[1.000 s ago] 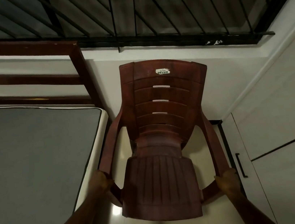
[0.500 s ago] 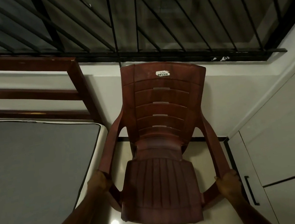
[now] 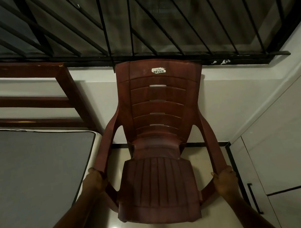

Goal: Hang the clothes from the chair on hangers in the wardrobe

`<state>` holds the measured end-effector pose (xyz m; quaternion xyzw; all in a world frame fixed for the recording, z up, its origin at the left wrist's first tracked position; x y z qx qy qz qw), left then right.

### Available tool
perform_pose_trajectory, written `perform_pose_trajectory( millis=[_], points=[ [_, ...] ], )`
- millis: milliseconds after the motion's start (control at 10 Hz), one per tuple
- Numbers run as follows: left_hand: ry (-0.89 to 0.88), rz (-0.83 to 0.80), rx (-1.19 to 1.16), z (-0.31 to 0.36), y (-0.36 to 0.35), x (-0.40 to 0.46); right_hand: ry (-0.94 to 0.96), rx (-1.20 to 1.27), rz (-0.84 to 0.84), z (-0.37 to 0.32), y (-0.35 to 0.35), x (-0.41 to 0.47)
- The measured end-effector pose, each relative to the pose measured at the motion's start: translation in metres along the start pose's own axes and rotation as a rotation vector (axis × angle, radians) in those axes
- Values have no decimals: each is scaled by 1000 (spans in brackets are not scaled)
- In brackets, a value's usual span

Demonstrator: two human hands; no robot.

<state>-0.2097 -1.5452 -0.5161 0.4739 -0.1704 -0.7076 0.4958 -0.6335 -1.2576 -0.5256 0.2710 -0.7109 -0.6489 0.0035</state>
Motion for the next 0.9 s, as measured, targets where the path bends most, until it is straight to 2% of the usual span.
perform_pose_trajectory(
  millis=[300,500,600,700,800,900],
  points=[
    [26,-3,10,1,-3,12,0,-38,29,-2,-6,5],
    [47,1,-51,-3,-2,3,51,10,-41,0,0,9],
    [16,31,85,0,-5,-25,143,-108,0,0,8,-8],
    [-53,76,160,8,-2,-47,235,-237,80,-5,14,-27],
    [-219,93,218,33,6,-85,355,-311,200,-21,33,-60],
    [-319,106,253,51,16,-114,423,-283,230,-39,53,-86]
  ],
)
Point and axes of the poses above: each hand's wrist, its own x-axis towards the middle knuckle, its own y-axis out of the back of the hand, z = x × y, the point moved 4 cm from there along x, towards the middle knuckle, and after that the axes turned 15 degrees about -x, right-handed, at the moved point
